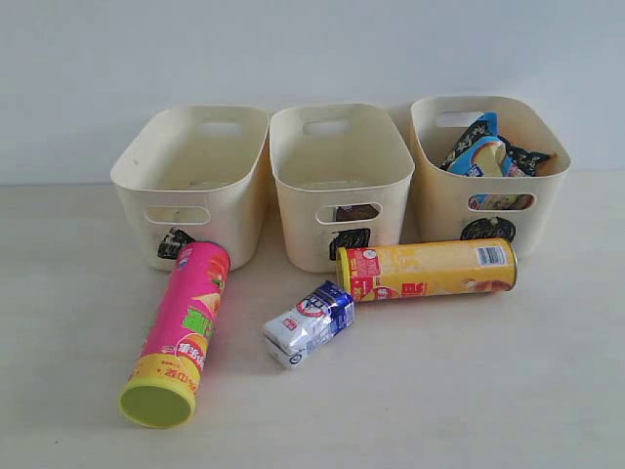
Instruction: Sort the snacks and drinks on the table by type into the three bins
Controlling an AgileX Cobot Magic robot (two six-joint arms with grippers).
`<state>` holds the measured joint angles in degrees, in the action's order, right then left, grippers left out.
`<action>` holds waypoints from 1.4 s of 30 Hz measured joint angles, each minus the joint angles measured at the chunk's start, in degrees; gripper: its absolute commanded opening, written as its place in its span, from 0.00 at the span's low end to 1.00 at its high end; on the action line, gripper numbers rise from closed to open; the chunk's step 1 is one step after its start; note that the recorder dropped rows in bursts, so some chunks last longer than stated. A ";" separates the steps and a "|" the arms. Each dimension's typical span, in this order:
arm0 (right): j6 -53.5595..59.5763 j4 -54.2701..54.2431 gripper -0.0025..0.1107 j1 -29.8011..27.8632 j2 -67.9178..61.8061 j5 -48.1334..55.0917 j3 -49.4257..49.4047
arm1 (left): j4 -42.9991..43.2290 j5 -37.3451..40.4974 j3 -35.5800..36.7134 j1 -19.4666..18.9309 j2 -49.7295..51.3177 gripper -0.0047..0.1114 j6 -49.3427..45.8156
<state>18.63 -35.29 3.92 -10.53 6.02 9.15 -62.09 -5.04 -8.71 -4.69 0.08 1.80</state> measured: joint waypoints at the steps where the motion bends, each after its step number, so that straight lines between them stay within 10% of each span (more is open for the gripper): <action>1: -0.10 0.00 0.02 0.00 0.00 -0.15 -0.12 | 3.22 0.00 -1.82 0.00 -0.08 0.08 0.00; 15: -0.66 -0.10 0.02 0.00 0.00 -0.37 -0.36 | 32.15 28.99 -41.83 1.05 14.38 0.08 -19.17; 27: -0.79 -0.10 0.02 0.00 0.00 0.48 -0.36 | 44.85 71.72 -63.55 15.21 38.47 0.08 -18.28; 33: -0.79 -0.10 0.02 0.00 0.00 0.69 -0.36 | 48.69 74.88 -64.95 21.84 50.96 0.08 -11.51; 42: -0.90 -0.10 0.02 0.00 0.00 0.69 -0.36 | 46.08 74.92 -64.95 22.37 69.08 0.61 -7.17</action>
<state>17.73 -35.39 3.92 -10.53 6.71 8.79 -16.02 69.88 -73.66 17.68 69.16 -5.37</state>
